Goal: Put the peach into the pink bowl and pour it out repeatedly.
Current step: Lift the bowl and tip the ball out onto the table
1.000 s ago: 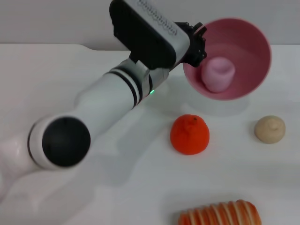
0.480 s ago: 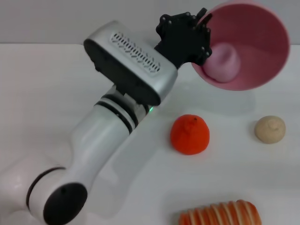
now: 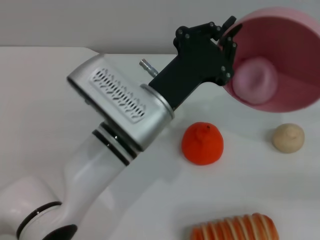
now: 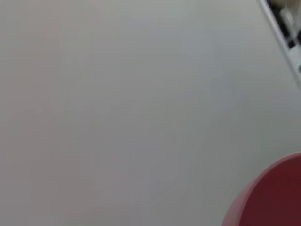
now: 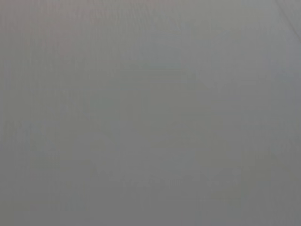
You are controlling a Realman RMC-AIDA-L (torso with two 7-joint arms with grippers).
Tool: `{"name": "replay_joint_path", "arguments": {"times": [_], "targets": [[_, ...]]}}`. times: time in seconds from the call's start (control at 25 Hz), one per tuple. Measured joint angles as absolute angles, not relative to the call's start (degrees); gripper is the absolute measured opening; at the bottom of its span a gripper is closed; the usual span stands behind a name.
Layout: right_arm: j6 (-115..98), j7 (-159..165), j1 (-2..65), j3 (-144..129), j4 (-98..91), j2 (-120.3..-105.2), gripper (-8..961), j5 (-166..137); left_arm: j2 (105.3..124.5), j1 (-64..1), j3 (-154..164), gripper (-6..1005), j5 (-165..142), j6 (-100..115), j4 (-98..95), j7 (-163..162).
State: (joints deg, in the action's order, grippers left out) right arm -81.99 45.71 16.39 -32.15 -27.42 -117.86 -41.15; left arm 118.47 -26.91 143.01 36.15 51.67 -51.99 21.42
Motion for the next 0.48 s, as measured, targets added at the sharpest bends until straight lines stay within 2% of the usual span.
{"name": "replay_joint_path", "arguments": {"times": [0.48], "targets": [[-82.15,45.71,16.29,-32.1,-27.59,-118.19,451,-41.04,118.61,-27.37,143.21,47,28.99,58.42,-46.8,11.61]]}}
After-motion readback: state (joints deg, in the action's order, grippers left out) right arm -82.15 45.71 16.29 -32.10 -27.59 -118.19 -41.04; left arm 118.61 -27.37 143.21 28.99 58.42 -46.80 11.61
